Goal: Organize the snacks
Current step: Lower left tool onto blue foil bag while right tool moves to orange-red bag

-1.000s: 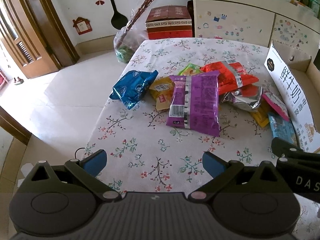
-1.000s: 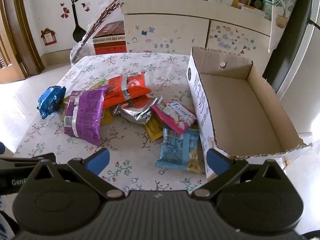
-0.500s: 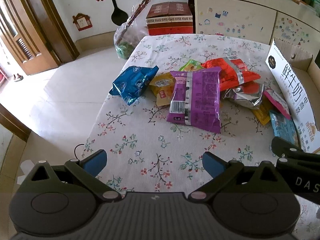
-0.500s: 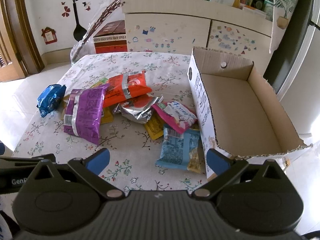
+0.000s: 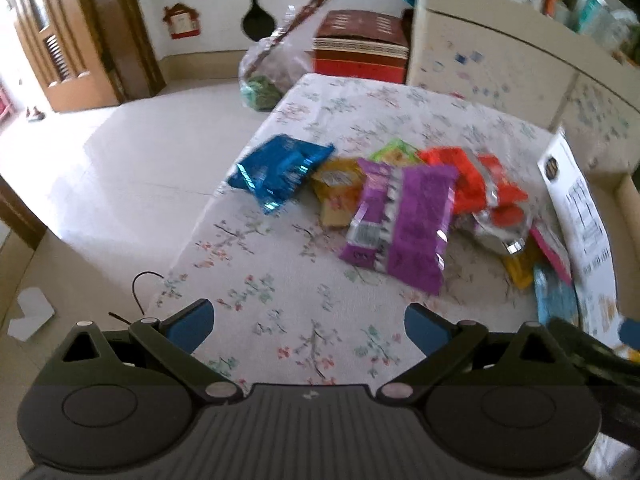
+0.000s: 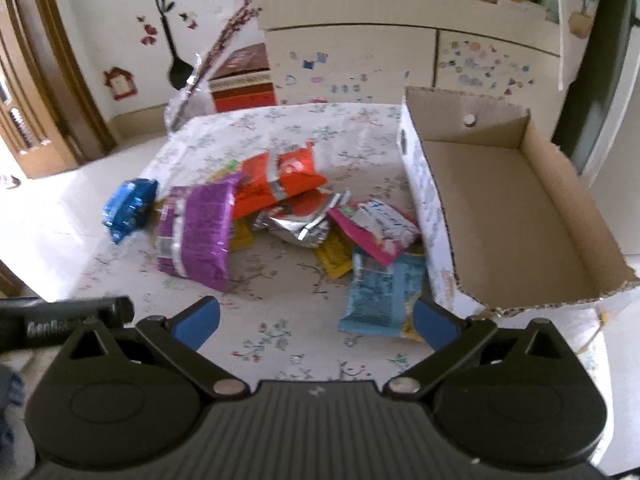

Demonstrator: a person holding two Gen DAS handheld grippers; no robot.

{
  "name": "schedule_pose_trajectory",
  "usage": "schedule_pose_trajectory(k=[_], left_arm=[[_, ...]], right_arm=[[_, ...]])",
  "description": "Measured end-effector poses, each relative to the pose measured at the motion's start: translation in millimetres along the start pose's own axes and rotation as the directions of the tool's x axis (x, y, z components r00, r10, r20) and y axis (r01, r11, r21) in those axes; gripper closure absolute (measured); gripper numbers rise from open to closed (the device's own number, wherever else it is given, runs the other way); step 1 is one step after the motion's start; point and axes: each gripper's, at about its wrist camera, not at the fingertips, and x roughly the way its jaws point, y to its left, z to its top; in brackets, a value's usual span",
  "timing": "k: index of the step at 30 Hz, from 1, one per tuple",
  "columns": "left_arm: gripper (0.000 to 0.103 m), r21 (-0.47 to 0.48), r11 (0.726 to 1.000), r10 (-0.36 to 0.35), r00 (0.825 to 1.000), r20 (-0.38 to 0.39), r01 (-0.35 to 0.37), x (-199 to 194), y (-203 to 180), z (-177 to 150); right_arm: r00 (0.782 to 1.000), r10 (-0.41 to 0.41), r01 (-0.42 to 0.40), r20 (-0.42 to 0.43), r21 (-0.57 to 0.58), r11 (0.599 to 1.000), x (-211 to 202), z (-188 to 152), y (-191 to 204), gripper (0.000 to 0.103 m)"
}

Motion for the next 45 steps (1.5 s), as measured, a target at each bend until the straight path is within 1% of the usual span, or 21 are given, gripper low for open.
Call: schedule_pose_trajectory(k=[2, 4, 7, 8, 9, 13, 17, 21, 25, 27, 32, 34, 37, 39, 44, 45], left_arm=[[0.000, -0.036, 0.999, 0.007, 1.000, -0.005, -0.007, 2.2, 9.4, 9.6], [0.000, -0.080, 0.997, 0.008, 1.000, 0.001, -0.008, 3.4, 22.3, 20.0], [0.000, -0.128, 0.992, 0.023, 0.999, 0.022, -0.020, 4.2, 37.1, 36.6], [0.000, -0.131, 0.991, 0.024, 0.999, 0.028, -0.020, 4.7, 40.0, 42.2], [0.000, -0.132, 0.991, 0.023, 0.999, 0.033, -0.018, 5.5, 42.8, 48.8], [0.000, -0.158, 0.987, 0.034, 0.998, 0.049, -0.025, 11.6, 51.5, 67.9], [0.000, -0.197, 0.980, 0.003, 1.000, 0.028, 0.002, 29.2, 60.7, 83.0], [0.000, -0.234, 0.972, -0.005, 1.000, 0.006, 0.007, 46.6, 66.0, 93.3], [0.000, -0.264, 0.964, -0.048, 0.999, -0.004, 0.046, 60.4, 67.3, 103.8], [0.000, -0.277, 0.959, -0.059, 0.998, -0.012, 0.054, 68.6, 66.7, 107.9], [0.000, -0.269, 0.963, -0.026, 0.999, -0.035, 0.016, 89.6, 62.7, 116.5], [0.000, -0.278, 0.960, -0.022, 0.999, -0.048, 0.008, 98.2, 63.2, 119.0], [0.000, -0.286, 0.958, -0.030, 0.998, -0.061, 0.011, 108.0, 62.3, 121.7], [0.000, -0.291, 0.957, -0.039, 0.997, -0.066, 0.018, 113.0, 60.5, 123.8], [0.000, -0.323, 0.946, -0.058, 0.994, -0.093, 0.025, 128.8, 60.9, 124.9], [0.000, -0.327, 0.945, -0.057, 0.993, -0.100, 0.021, 132.0, 61.4, 124.3]], right_arm=[[0.999, 0.038, -0.038, 0.018, 0.005, 0.999, -6.7, 7.7, -6.7, 0.001], [0.995, 0.096, -0.097, 0.037, 0.036, 0.995, -14.2, 19.1, -16.8, 0.001], [0.976, 0.205, -0.212, 0.076, 0.105, 0.972, -25.1, 38.5, -36.9, 0.001], [0.971, 0.223, -0.232, 0.087, 0.115, 0.966, -27.7, 44.4, -42.6, 0.001], [0.969, 0.225, -0.236, 0.099, 0.115, 0.965, -30.3, 50.5, -47.3, 0.001], [0.972, 0.192, -0.203, 0.136, 0.077, 0.976, -33.3, 67.9, -54.9, 0.001], [0.973, 0.202, -0.211, 0.110, 0.074, 0.975, -23.6, 75.0, -55.0, 0.001], [0.958, 0.270, -0.281, 0.092, 0.129, 0.951, -12.8, 80.8, -61.6, 0.001], [0.958, 0.270, -0.280, 0.093, 0.115, 0.953, -6.2, 85.1, -59.6, 0.001], [0.958, 0.274, -0.282, 0.082, 0.119, 0.952, -1.2, 86.4, -58.4, 0.001], [0.948, 0.314, -0.318, 0.052, 0.174, 0.932, 13.9, 90.5, -59.1, 0.001], [0.946, 0.319, -0.323, 0.049, 0.182, 0.929, 18.4, 92.5, -58.9, 0.001], [0.949, 0.314, -0.316, 0.038, 0.166, 0.934, 26.0, 95.2, -54.1, 0.002], [0.948, 0.318, -0.318, 0.027, 0.161, 0.934, 32.1, 97.6, -51.0, 0.006], [0.949, 0.315, -0.311, 0.009, 0.174, 0.934, 52.1, 102.2, -44.6, 0.009], [0.949, 0.316, -0.311, 0.000, 0.178, 0.934, 57.5, 102.5, -43.0, 0.011]])
